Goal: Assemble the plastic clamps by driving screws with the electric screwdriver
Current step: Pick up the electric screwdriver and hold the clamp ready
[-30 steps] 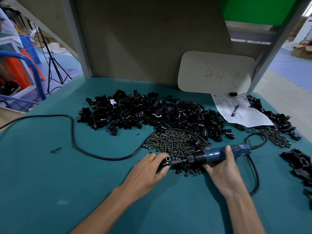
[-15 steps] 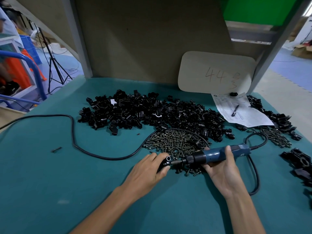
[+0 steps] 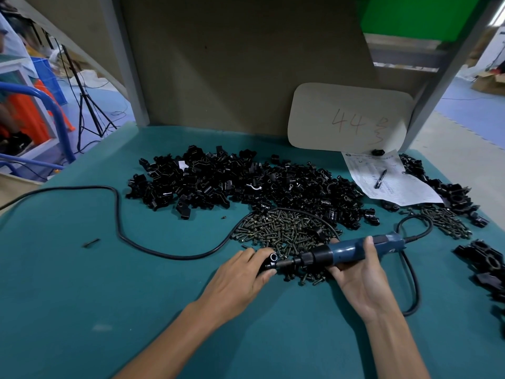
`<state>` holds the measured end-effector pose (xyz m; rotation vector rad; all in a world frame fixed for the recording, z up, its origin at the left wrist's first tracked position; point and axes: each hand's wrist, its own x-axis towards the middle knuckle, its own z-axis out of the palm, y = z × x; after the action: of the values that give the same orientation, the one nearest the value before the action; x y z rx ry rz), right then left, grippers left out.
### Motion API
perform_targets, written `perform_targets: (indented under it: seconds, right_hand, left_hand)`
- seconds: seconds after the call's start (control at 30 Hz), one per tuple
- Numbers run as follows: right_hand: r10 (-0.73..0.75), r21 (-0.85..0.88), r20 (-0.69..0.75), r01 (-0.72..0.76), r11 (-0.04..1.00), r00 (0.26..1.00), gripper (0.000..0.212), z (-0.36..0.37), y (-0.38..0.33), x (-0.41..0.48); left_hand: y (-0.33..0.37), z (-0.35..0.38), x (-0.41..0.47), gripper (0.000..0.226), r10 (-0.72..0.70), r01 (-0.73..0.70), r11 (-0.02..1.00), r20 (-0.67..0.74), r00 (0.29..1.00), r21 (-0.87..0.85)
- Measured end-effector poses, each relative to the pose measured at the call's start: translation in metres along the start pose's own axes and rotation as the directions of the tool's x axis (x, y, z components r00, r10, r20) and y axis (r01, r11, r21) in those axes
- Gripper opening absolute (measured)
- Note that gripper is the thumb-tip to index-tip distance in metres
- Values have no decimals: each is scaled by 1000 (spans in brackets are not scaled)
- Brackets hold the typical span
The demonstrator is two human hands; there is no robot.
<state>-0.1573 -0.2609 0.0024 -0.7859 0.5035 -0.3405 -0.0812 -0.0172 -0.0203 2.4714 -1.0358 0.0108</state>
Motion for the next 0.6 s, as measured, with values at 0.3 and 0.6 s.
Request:
perform_targets:
  seconds: [0.3,0.6]
  right_hand:
    - [-17,-5,-7,17,1000,1000,64,0,-1,-2]
    - [-51,81,-8,52,995,999,69,6,-9,-3]
  left_hand:
    - [0,2,1,47,-30,31,999,34,999,-9]
    - [1,-4,-1,35,-89,102,971,69,994,-217]
